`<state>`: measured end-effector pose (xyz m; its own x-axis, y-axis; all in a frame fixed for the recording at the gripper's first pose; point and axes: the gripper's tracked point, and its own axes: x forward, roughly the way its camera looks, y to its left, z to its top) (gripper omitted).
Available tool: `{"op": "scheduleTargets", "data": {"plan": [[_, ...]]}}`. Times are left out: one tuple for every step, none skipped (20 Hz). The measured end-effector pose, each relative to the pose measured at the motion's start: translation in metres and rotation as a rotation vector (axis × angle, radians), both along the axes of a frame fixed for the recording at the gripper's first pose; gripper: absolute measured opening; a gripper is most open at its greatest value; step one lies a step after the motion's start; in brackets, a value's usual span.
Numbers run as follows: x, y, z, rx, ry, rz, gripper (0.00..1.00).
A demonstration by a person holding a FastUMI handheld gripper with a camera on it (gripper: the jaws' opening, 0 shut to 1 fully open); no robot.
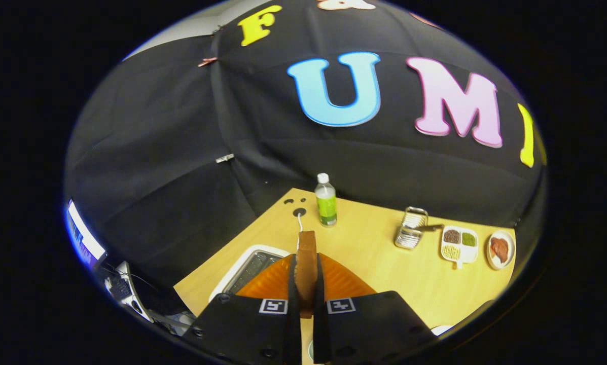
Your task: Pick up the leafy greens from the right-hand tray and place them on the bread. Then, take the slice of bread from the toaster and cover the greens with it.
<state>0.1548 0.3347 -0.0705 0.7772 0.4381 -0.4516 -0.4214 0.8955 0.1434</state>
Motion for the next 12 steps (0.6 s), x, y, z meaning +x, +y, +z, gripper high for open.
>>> {"op": "scheduleTargets", "data": {"plan": [[-0.003, -0.012, -0.01, 0.015, 0.026, -0.019, 0.13], [-0.006, -0.023, -0.021, 0.027, 0.048, -0.032, 0.13], [-0.011, -0.033, -0.032, 0.03, 0.064, -0.045, 0.13], [-0.015, -0.043, -0.044, 0.03, 0.08, -0.053, 0.13], [-0.021, -0.051, -0.058, 0.027, 0.098, -0.06, 0.13], [-0.028, -0.057, -0.072, 0.026, 0.121, -0.063, 0.13], [-0.036, -0.062, -0.087, 0.028, 0.148, -0.066, 0.13], [-0.041, -0.067, -0.101, 0.037, 0.171, -0.07, 0.13], [-0.045, -0.072, -0.113, 0.045, 0.188, -0.077, 0.13], [-0.048, -0.076, -0.124, 0.053, 0.205, -0.086, 0.13], [-0.049, -0.082, -0.133, 0.061, 0.218, -0.095, 0.13], [-0.052, -0.087, -0.141, 0.07, 0.233, -0.103, 0.13]]}}
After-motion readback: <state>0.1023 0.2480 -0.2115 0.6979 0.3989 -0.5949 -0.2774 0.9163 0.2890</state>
